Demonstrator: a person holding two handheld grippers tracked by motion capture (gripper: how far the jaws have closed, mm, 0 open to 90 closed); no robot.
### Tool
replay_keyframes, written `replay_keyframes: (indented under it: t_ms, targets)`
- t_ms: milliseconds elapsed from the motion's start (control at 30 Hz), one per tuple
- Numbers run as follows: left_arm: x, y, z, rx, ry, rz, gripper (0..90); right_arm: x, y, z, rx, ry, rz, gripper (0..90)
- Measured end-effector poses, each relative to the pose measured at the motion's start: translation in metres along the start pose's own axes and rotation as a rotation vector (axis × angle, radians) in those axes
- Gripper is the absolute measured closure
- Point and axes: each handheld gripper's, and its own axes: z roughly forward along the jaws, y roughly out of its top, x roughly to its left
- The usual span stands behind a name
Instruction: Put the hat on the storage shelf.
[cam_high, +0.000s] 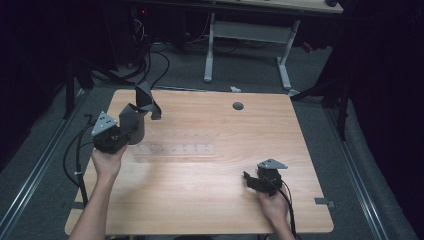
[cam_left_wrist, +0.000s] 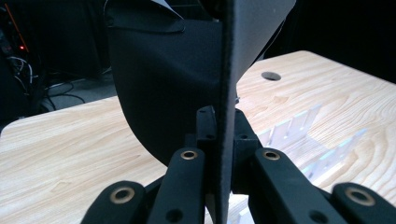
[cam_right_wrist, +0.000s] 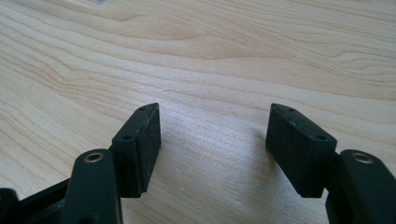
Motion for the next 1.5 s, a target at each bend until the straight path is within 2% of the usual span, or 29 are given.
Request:
replay_keyframes:
  t_ms: [133, 433, 533, 733, 967, 1267, 1500]
  targets:
    - [0.002, -0.002, 0.004, 0.013, 0.014, 0.014, 86.0, 0.0, 0.0, 0.0, 0.0, 0.0, 0.002, 35.9]
    - [0.007, -0.006, 0.008, 0.016, 0.024, 0.01, 86.0, 0.0, 0.0, 0.0, 0.0, 0.0, 0.001, 35.9]
    - [0.008, -0.011, 0.009, 0.007, 0.021, 0.008, 85.9, 0.0, 0.0, 0.0, 0.001, 0.0, 0.001, 35.9]
    - [0.011, -0.02, 0.012, 0.019, 0.024, 0.0, 85.9, 0.001, 0.0, 0.0, 0.001, 0.0, 0.0, 36.0]
    - [0.008, -0.021, 0.015, 0.004, 0.029, 0.027, 85.8, 0.001, 0.0, 0.0, 0.001, 0.0, 0.0, 36.0]
    - [0.013, -0.037, 0.016, -0.003, 0.028, -0.05, 85.8, 0.001, 0.0, 0.0, 0.001, -0.001, 0.001, 36.0]
    - [0.014, -0.047, 0.014, 0.016, 0.029, -0.077, 85.1, 0.001, 0.0, -0.001, 0.001, -0.001, 0.002, 36.0]
